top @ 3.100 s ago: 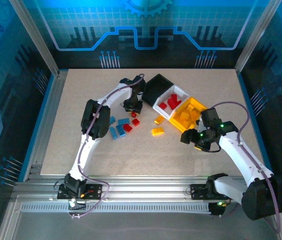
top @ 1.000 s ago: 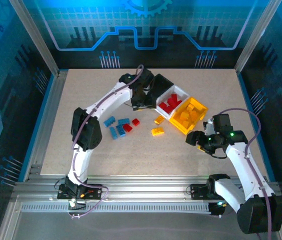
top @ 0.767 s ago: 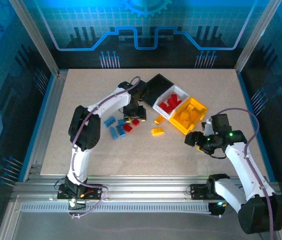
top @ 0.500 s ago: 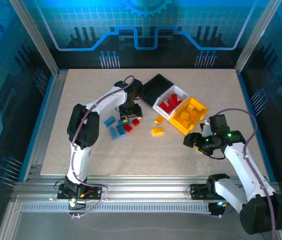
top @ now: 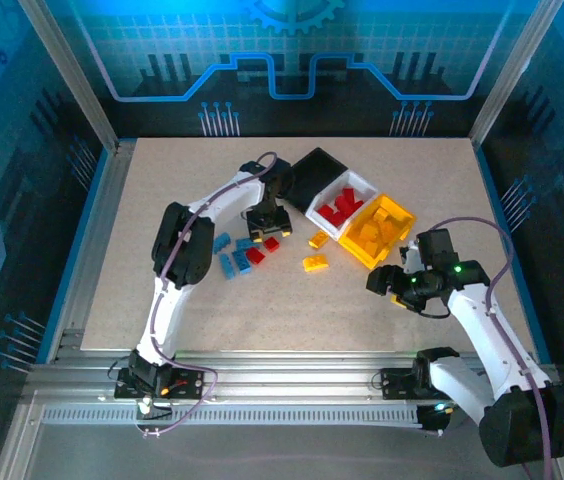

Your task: Sort the legos into containers by color

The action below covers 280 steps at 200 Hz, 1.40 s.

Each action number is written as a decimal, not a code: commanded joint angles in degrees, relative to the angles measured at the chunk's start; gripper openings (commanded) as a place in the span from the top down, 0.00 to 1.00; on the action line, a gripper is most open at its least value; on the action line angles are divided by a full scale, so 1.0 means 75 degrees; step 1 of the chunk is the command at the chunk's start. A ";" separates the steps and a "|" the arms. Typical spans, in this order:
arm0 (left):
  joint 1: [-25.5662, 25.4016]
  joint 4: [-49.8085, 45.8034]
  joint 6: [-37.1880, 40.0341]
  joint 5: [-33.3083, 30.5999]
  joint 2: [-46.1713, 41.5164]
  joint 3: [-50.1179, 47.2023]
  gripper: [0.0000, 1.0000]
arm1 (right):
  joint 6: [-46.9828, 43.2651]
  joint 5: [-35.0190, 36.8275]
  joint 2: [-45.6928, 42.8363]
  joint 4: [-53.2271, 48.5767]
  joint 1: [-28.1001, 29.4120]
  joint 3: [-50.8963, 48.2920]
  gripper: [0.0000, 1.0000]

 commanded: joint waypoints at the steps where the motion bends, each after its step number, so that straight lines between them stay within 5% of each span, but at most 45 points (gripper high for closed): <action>1: -0.0064 -0.0197 -0.0041 0.0213 0.0251 0.0357 0.36 | 0.0071 0.0074 0.0037 -0.0008 0.0101 -0.0029 0.24; 280: -0.0555 -0.0313 0.0855 -0.0021 0.0277 -0.0202 0.38 | 0.0499 0.0136 0.0352 0.0385 0.0445 -0.0094 0.23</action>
